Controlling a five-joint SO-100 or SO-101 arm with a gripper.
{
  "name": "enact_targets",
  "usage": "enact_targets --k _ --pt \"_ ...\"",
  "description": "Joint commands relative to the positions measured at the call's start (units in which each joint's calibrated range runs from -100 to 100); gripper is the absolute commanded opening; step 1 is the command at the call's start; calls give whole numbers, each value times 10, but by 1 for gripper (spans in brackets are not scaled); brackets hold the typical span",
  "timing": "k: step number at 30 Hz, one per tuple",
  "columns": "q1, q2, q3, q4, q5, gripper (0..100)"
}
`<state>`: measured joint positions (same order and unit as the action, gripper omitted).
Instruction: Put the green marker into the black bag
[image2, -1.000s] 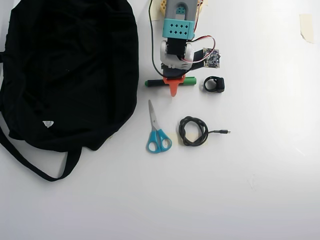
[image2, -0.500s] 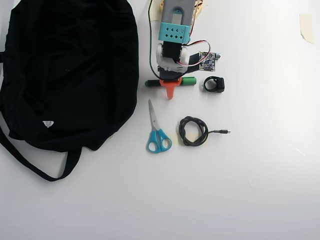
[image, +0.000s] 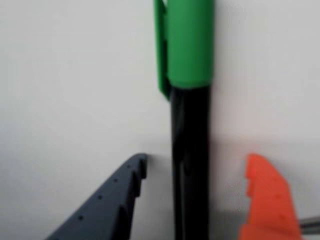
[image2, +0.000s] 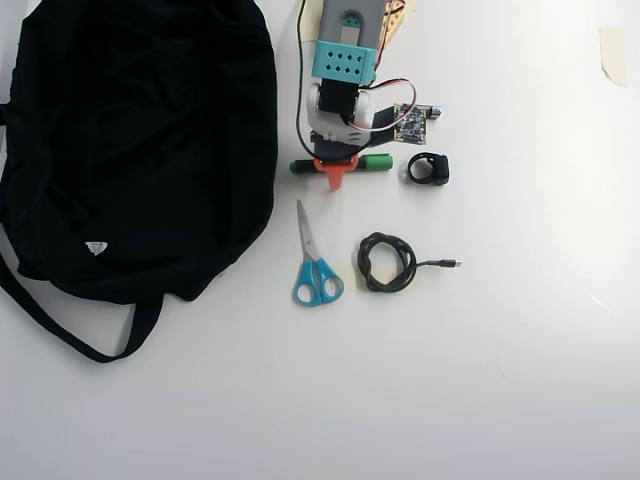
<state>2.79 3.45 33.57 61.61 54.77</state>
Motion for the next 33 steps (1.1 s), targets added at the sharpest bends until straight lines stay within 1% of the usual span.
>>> enact_targets --k 1,10,28,33 --pt "-3 3 -8 7 -1 21" --pt "-3 3 -6 7 -1 14" --pt "-3 3 -6 7 -3 3" --pt "-3 3 -6 7 -3 2"
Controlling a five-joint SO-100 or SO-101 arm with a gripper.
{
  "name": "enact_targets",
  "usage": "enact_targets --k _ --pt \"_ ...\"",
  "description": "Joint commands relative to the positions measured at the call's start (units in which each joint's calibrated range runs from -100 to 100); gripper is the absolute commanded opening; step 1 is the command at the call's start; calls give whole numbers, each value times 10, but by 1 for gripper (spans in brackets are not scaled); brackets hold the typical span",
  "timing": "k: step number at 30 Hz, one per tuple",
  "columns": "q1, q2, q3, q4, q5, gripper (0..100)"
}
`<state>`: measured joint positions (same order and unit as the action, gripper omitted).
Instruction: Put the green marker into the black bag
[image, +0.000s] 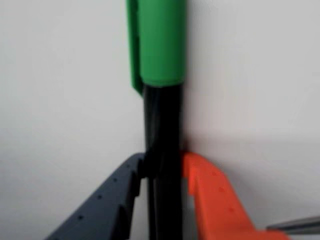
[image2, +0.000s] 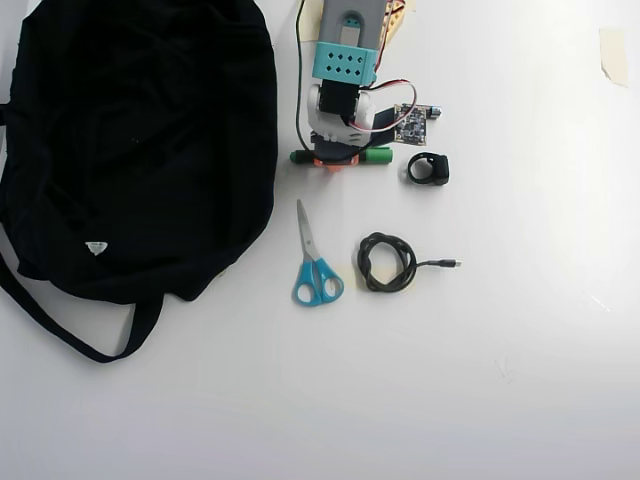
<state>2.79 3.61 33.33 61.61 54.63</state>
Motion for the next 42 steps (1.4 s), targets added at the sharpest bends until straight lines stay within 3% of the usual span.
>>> enact_targets --k 1,42 --pt "-3 1 -4 7 -2 2" --pt "-7 -13 -162 172 -13 2"
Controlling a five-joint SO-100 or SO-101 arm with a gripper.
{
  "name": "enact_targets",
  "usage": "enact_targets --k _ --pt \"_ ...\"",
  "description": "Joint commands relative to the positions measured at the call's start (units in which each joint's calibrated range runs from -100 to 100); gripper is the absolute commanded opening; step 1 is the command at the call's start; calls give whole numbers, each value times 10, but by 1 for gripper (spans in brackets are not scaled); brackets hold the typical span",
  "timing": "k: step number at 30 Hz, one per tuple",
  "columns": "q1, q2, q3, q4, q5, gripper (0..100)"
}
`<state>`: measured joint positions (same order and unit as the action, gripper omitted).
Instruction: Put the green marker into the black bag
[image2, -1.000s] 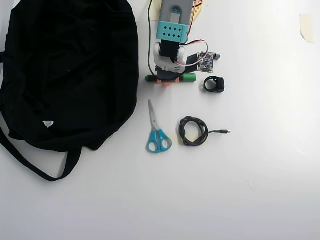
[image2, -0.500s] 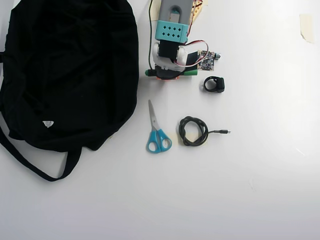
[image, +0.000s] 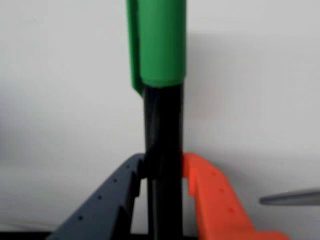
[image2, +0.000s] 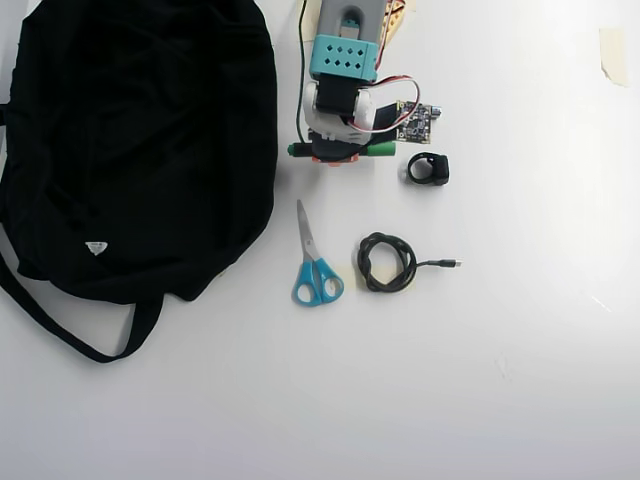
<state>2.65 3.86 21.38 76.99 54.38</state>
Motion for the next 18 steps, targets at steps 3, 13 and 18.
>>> enact_targets --k 3,13,18 --pt "-6 -15 -57 29 -22 2" --pt "-6 -62 -68 36 -100 2" --pt "-4 -93 -67 36 -148 2"
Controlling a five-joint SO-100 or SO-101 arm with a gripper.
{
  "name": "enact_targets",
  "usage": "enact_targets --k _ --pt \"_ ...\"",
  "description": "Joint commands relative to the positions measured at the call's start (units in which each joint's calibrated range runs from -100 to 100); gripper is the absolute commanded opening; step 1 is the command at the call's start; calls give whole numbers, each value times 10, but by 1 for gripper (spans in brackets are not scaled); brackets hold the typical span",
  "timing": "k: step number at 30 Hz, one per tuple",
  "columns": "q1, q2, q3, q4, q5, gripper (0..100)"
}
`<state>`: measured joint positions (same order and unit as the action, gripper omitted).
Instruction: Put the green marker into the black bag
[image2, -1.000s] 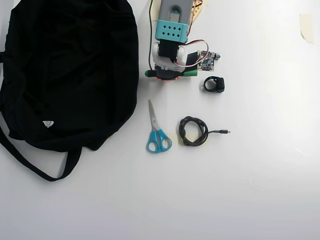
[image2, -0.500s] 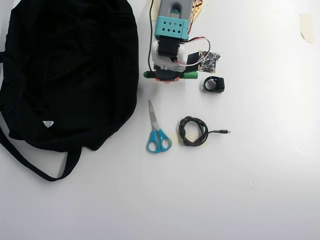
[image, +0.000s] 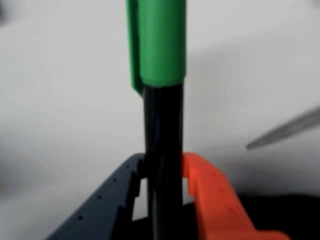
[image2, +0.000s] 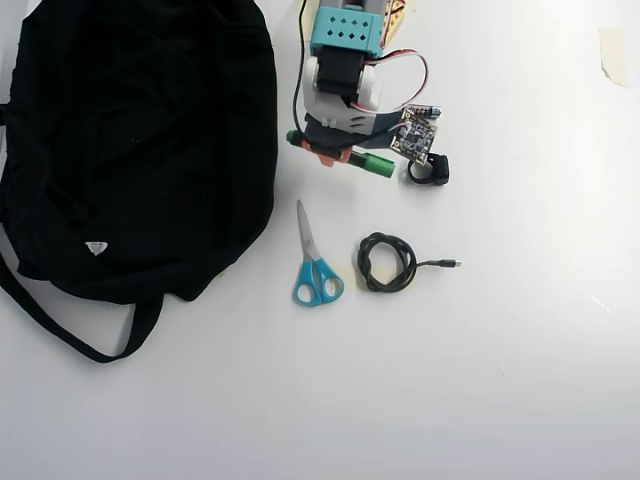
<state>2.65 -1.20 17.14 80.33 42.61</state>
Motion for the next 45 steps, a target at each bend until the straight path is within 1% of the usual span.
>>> enact_targets --k 1,6,12,18,22,23,27,30,33,39,45 --pt "-4 -46 -25 3 -43 2" --pt "-6 -66 -25 3 -119 2" --pt "1 -89 -26 0 -227 2" --pt "31 -97 -26 3 -288 2" --pt "64 -116 -25 3 -301 2" --pt "83 -126 -33 3 -311 2" --pt "104 -141 -71 3 -315 2" --pt "123 -141 -98 3 -335 2" --pt "148 -141 -109 3 -340 2" --pt "224 -141 -133 -3 -369 2" --pt "298 -138 -144 -12 -368 2"
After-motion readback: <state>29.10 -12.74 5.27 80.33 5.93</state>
